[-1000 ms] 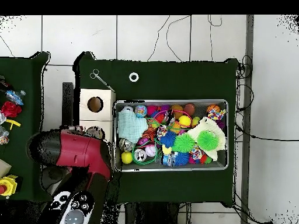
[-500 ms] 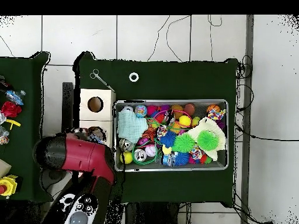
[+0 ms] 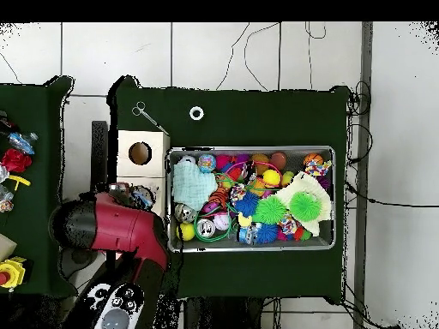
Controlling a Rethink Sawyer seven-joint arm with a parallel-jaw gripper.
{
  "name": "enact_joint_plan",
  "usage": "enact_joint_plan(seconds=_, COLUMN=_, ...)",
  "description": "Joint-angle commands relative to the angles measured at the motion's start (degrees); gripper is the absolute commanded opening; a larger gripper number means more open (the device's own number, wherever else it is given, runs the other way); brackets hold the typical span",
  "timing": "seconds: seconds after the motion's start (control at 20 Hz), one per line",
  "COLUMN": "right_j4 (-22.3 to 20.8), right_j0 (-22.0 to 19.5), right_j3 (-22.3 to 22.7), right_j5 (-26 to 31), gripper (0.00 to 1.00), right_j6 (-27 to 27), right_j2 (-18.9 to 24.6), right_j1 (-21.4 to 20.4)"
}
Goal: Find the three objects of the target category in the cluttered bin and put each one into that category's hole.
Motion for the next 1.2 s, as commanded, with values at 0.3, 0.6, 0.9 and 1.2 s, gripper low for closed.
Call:
enact_joint_plan(seconds=0.3, right_j4=0.02, right_j0=-2.64, right_j3=5.97, right_j5=-2.86, gripper=0.00, right_j6=6.66, right_j2=3.83, right_j1=3.96)
enact_joint_plan(seconds=0.6, right_j4=-0.21, right_j0=-1.59, right_j3=3.85, right_j5=-0.47, gripper=1.00, right_j6=7.87, right_j2=2.46, right_j1=5.46)
enact_joint_plan(seconds=0.9, right_j4=0.64, right_j0=-0.48, right_j3=1.04, right_j5=3.10, gripper=1.00, right_j6=10.64, right_j2=0.52, right_j1=6.12)
enact_joint_plan(seconds=1.2, right_j4=1.30, right_j0=0.46, right_j3=-1.45, right_j5=6.87, gripper=1.00, right_j6=12.71, right_j2=-0.95, right_j1=6.37)
